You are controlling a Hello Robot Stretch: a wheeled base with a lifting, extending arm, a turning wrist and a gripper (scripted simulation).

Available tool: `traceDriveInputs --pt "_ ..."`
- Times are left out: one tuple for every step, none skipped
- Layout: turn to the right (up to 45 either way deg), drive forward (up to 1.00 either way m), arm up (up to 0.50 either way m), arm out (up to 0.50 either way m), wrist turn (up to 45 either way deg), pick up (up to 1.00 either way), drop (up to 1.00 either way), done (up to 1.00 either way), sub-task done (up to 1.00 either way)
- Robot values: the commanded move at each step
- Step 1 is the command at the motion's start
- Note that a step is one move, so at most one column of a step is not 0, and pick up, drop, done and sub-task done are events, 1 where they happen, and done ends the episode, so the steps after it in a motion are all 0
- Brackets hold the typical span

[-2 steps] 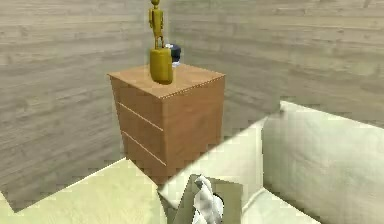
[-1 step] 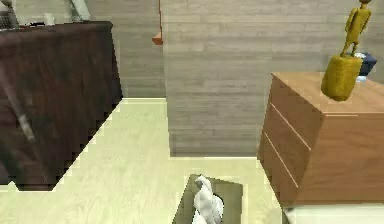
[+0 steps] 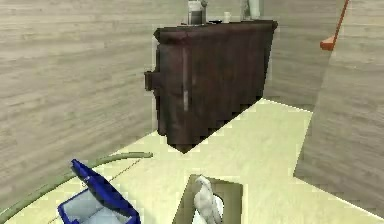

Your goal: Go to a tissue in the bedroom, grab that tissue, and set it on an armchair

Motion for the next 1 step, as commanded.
traceDriveInputs --pt "45.0 0.0 0.0 0.0 0.0 0.0 0.0 0.0 0.0"
